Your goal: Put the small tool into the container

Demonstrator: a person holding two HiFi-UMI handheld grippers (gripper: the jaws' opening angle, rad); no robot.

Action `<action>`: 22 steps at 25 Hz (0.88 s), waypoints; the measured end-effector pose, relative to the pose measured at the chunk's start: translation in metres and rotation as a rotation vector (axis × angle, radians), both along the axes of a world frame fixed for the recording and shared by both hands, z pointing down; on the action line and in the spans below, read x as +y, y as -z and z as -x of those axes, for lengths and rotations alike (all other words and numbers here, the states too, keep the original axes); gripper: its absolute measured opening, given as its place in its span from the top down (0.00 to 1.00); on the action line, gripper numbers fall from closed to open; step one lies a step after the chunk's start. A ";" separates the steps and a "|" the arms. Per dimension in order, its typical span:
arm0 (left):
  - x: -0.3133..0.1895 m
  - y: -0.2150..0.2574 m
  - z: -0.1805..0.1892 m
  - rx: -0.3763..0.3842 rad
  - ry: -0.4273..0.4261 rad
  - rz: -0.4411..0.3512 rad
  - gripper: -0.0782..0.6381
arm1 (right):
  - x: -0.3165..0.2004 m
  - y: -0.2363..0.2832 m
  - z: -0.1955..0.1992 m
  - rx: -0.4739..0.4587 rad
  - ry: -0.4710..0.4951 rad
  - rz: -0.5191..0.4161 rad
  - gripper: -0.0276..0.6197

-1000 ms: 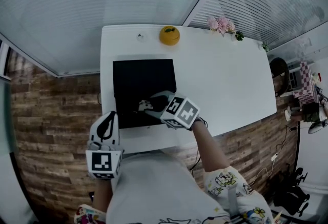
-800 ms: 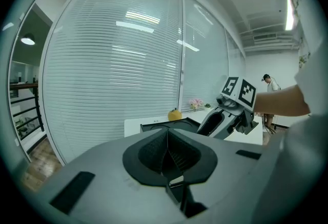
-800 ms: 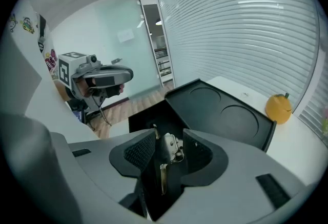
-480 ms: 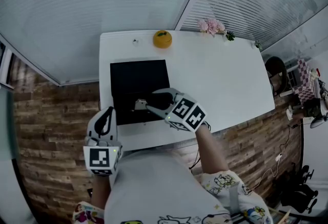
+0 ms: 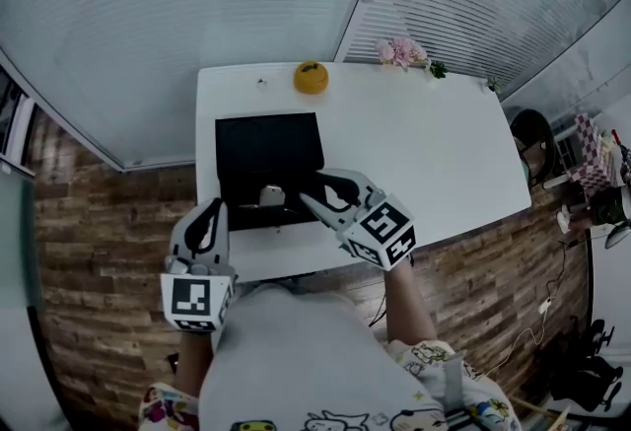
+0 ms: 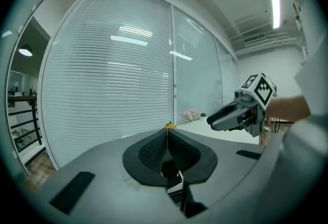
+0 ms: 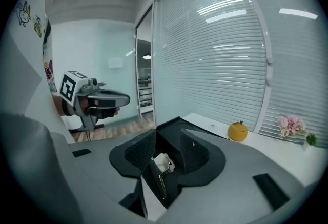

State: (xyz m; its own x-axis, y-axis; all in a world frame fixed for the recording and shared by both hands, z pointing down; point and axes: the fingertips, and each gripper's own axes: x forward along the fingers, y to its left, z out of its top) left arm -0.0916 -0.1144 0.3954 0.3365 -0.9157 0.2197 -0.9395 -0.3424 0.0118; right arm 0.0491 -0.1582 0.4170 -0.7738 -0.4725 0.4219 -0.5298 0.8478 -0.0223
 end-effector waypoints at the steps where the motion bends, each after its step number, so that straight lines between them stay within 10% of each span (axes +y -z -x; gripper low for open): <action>1: 0.002 0.001 0.000 0.002 0.000 -0.002 0.88 | 0.002 0.003 -0.003 -0.022 -0.022 -0.007 0.74; 22: 0.019 -0.003 -0.029 0.028 -0.057 0.014 0.88 | 0.045 0.045 -0.048 -0.323 -0.270 -0.156 0.91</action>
